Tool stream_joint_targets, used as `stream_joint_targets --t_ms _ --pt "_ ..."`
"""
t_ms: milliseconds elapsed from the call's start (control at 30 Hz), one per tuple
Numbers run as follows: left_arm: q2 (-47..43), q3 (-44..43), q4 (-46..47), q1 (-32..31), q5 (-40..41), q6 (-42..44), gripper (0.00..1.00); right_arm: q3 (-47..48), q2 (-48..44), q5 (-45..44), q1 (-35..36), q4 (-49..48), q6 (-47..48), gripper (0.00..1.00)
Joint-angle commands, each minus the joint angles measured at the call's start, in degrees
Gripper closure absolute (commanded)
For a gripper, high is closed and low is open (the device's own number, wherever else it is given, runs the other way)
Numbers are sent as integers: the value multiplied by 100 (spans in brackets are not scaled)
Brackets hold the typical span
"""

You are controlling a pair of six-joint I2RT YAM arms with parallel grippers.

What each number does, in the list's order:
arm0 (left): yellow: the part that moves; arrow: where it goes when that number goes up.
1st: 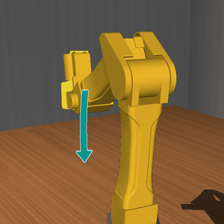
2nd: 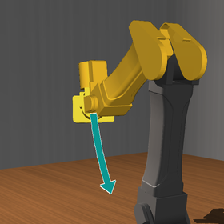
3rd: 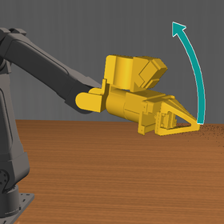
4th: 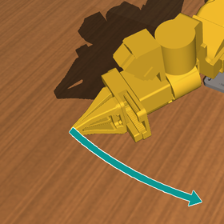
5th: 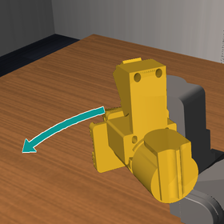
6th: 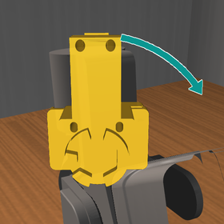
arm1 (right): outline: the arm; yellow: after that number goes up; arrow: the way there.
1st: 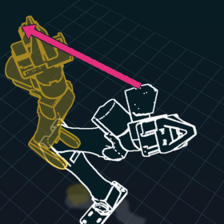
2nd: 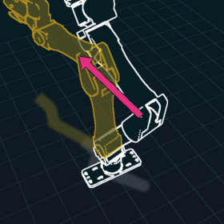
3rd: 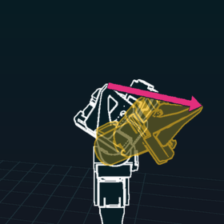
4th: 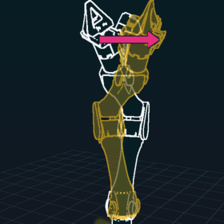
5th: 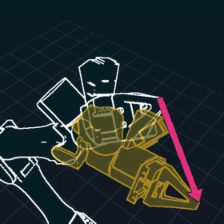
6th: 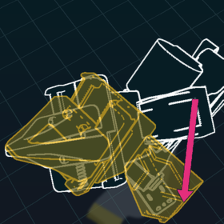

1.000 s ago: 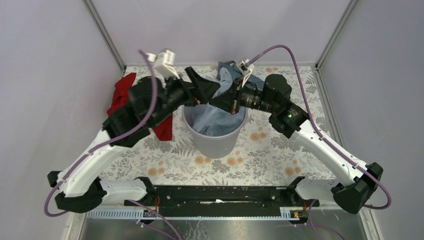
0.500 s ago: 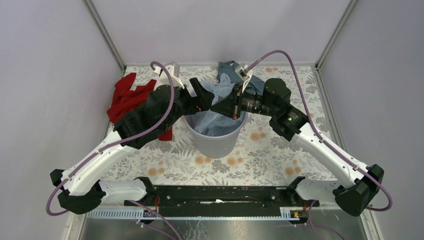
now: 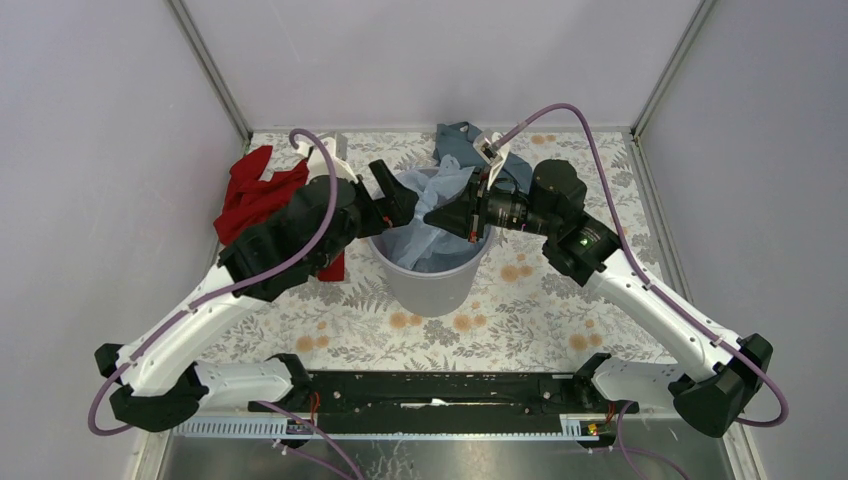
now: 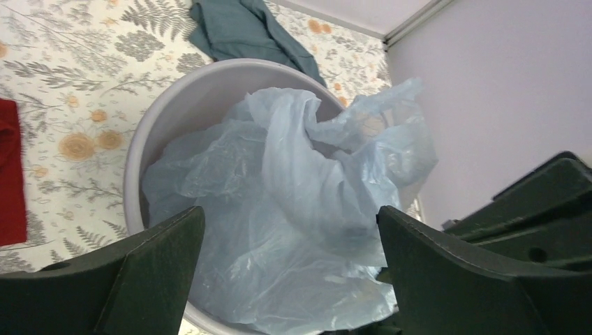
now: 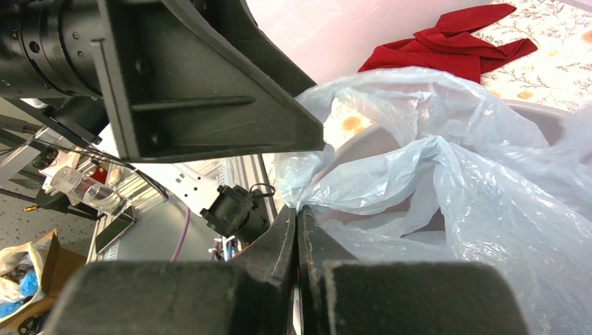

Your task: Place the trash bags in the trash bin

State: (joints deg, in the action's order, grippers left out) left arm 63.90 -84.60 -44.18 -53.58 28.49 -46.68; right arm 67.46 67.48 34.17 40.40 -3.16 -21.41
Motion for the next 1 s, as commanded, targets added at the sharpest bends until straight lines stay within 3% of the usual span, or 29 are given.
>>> stream_joint_targets --t_ms 0,100,267,367,467,500,600,633,767,967 --pt "-69 131 495 41 -444 -137 4 -50 -115 190 12 -428 -84 96" --pt "132 -34 474 56 -446 -16 22 -24 -125 209 16 -334 -97 94" --pt "-114 159 622 98 64 377 60 -138 -283 158 13 -217 -159 80" --pt "-329 376 873 158 121 493 72 -207 -383 -2 13 -52 -180 66" --pt "-454 520 1079 186 57 589 84 -215 -436 -183 12 152 -107 60" --pt "-483 541 1126 184 29 642 86 -153 -438 -263 12 251 -56 57" --pt "-610 637 1284 187 -71 880 89 89 -471 -753 12 962 6 29" --pt "-660 670 1293 186 -79 941 92 144 -503 -967 12 1141 -24 24" --pt "-1007 1020 1736 184 -545 1289 100 307 -565 -2047 14 1562 -744 14" --pt "-1427 1671 2641 182 -1565 2090 100 180 -383 -1467 94 795 -1983 19"
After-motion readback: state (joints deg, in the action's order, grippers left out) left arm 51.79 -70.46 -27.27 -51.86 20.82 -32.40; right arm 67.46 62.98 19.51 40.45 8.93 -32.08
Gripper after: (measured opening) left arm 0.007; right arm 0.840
